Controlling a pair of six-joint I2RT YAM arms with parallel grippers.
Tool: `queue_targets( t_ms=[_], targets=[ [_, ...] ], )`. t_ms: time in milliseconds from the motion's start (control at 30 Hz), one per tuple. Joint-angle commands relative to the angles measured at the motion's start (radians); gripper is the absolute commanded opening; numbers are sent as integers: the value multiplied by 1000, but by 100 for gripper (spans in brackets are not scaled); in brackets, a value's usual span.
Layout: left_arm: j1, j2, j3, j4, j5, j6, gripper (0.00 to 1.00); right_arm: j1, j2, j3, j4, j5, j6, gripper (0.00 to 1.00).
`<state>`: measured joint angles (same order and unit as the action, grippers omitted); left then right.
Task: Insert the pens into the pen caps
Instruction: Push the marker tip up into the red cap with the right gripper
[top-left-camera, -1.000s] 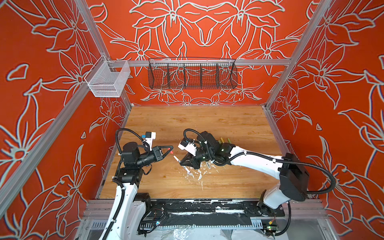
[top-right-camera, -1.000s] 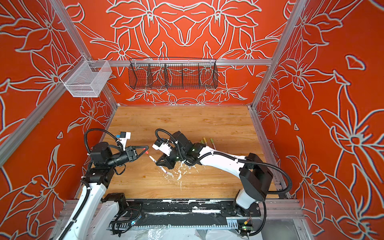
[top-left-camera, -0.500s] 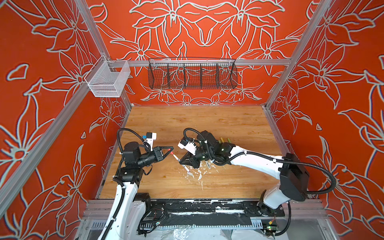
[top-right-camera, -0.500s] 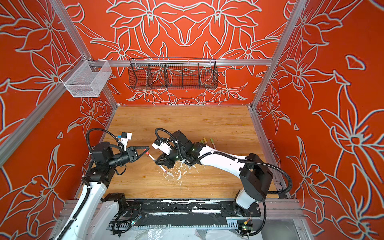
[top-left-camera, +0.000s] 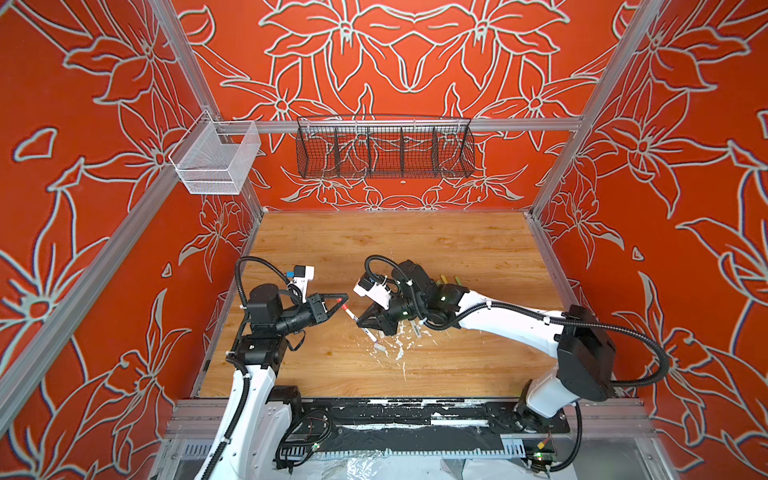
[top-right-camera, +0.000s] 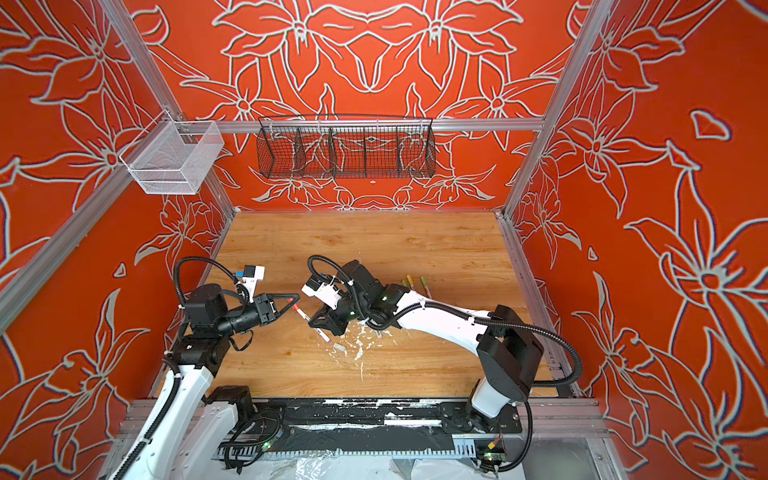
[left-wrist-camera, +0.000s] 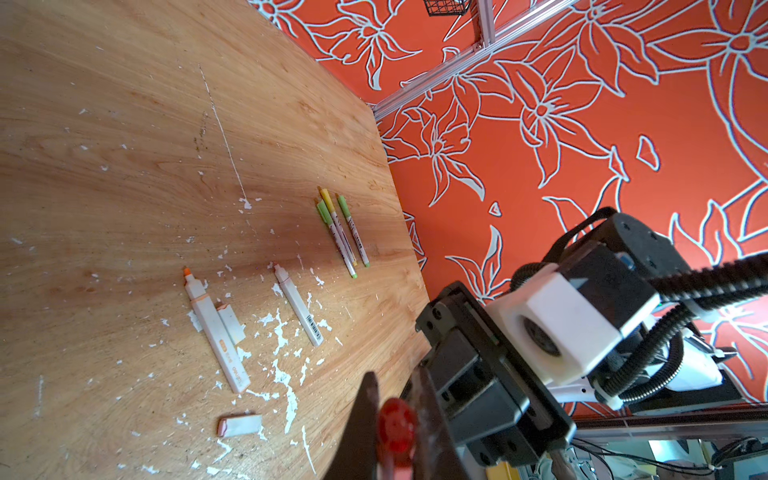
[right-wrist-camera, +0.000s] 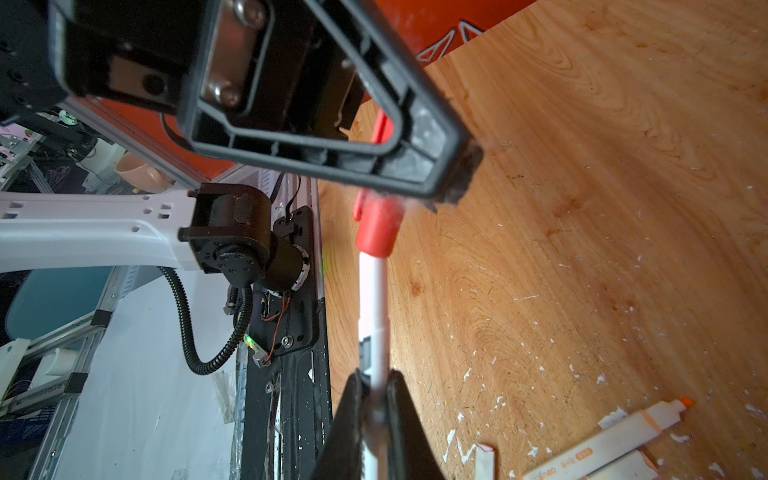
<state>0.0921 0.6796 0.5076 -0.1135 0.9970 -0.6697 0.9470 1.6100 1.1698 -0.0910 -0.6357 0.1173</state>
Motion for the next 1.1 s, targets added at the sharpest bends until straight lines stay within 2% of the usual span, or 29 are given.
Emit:
queue_targets(
  t_ms=[0, 567, 633, 700, 733, 900, 1067],
  targets=[
    [-5, -8, 12, 10, 17, 11, 0, -14, 10, 37, 26, 24, 12, 4],
    [-74, 8, 42, -93, -71, 77, 1, -26, 74, 204, 25, 28, 85, 0],
    [-76, 4, 45, -108, -87, 82, 19, -26, 81, 216, 28, 19, 86, 0],
    [-77, -3, 48, -116, -98, 87, 30, -26, 85, 221, 28, 15, 85, 0],
    [-77, -5, 48, -119, -101, 87, 32, -27, 84, 221, 28, 11, 85, 0],
    [-77, -3, 48, -120, -103, 88, 29, -25, 87, 218, 28, -7, 89, 0],
    [-75, -3, 52, -123, -105, 93, 10, -24, 87, 215, 27, -22, 90, 0]
  ],
)
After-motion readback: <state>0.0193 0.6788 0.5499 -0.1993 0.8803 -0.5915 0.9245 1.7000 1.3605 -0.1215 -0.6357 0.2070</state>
